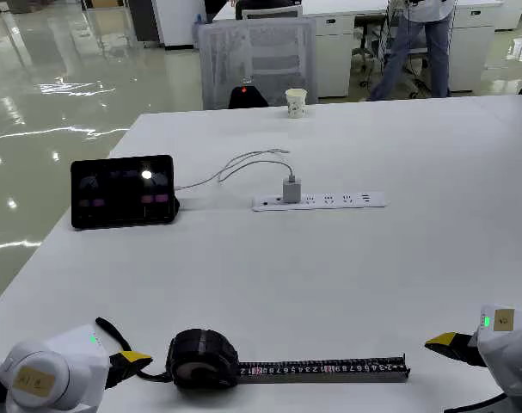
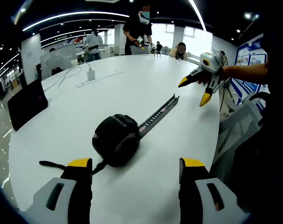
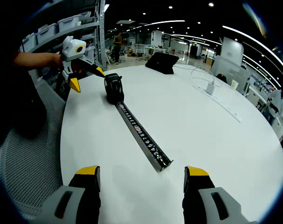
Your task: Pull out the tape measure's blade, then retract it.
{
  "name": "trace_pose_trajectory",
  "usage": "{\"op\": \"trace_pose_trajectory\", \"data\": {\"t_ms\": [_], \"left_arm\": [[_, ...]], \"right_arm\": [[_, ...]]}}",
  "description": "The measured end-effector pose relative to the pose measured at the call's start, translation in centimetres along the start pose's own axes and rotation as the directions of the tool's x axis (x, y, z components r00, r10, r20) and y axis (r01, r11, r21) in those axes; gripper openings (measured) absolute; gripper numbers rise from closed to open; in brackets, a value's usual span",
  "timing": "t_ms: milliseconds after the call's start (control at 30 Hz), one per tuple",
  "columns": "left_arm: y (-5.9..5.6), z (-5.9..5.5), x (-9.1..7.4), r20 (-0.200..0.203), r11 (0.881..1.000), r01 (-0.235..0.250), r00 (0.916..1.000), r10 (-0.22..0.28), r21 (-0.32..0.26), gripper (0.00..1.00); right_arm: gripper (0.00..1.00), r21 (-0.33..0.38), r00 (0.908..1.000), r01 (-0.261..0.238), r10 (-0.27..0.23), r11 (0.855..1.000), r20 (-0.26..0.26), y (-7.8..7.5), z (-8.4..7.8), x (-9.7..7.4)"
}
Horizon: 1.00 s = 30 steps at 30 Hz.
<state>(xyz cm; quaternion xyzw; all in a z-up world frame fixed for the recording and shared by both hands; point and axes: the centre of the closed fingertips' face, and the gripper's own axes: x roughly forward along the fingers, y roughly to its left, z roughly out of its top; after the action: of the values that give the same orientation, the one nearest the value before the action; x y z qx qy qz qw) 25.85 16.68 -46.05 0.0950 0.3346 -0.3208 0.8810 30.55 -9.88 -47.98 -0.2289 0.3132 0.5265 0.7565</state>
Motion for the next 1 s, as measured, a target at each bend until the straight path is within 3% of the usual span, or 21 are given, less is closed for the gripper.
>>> {"op": "trace_pose_trajectory", "data": {"t_ms": [433,733,1000], "left_arm": [[-1.4,0.3,0.0,0.054,0.999,-0.031,0.998,0.032,-0.028,0.8],[-2.0,1.2,-0.3,0.107,0.996,-0.068,0.9915,0.074,-0.06,0.85],[-2.6,1.4,-0.4,0.126,0.99,-0.094,0.9863,0.107,-0.102,0.87]], "right_arm": [[0.81,0.08,0.9946,0.059,-0.065,0.995,0.081,0.8,0.7,-0.8],[0.86,0.148,0.9823,0.099,-0.12,0.984,0.144,1.0,1.8,-1.3],[0.89,0.187,0.9762,0.118,-0.149,0.975,0.158,1.6,2.2,-1.3]]}}
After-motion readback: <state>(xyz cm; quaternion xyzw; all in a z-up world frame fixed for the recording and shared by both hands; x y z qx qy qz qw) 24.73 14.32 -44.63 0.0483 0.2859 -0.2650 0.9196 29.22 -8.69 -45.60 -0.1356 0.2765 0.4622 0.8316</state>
